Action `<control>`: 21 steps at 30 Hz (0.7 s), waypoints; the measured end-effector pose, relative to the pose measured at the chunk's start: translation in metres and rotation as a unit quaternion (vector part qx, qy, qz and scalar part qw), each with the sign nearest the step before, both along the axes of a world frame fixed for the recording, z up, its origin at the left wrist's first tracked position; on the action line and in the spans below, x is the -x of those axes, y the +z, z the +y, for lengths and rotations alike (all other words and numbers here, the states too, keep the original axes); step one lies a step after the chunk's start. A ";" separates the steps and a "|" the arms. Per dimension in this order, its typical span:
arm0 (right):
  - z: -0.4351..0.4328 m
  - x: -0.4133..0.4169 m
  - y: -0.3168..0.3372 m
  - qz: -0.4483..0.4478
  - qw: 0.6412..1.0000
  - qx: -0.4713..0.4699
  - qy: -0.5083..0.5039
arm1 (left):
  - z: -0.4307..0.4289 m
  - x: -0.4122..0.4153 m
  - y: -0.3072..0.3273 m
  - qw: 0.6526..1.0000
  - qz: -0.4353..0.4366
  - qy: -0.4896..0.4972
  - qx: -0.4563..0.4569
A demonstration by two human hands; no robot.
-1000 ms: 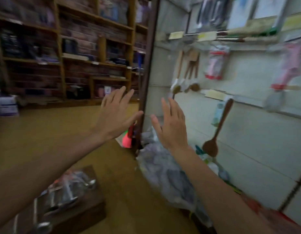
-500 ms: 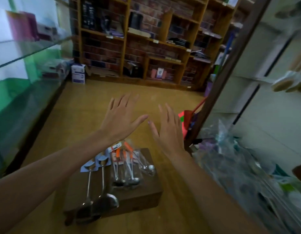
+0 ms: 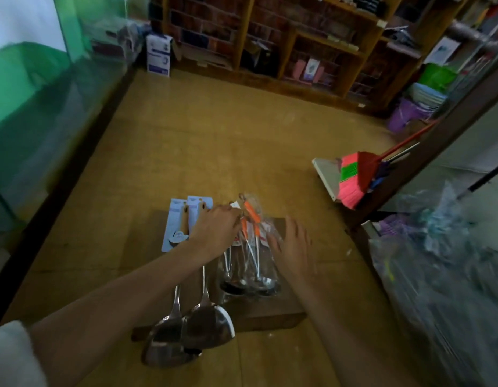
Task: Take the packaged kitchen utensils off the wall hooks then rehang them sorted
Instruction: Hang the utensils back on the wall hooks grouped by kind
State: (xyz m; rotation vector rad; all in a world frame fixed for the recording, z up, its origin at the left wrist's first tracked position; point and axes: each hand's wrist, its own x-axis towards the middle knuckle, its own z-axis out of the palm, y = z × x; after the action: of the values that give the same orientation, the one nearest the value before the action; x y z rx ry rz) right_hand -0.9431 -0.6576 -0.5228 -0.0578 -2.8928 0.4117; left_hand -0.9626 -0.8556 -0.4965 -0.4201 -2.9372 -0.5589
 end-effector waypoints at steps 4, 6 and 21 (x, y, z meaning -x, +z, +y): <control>0.002 0.020 -0.043 -0.072 0.997 -0.013 -0.011 | 0.002 0.007 -0.046 0.994 -0.105 0.001 -0.004; 0.008 0.025 -0.058 -0.126 0.991 -0.033 -0.034 | 0.006 0.003 -0.062 0.991 -0.130 -0.018 0.002; 0.027 0.015 -0.071 -0.164 0.976 -0.040 -0.135 | 0.032 0.012 -0.073 0.988 -0.110 0.027 -0.109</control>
State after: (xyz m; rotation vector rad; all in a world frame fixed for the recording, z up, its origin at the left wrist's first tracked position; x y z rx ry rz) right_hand -0.9582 -0.6305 -0.5934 -0.5487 -3.1536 0.2546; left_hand -0.9745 -0.8239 -0.5695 -0.2689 -3.0340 -0.9649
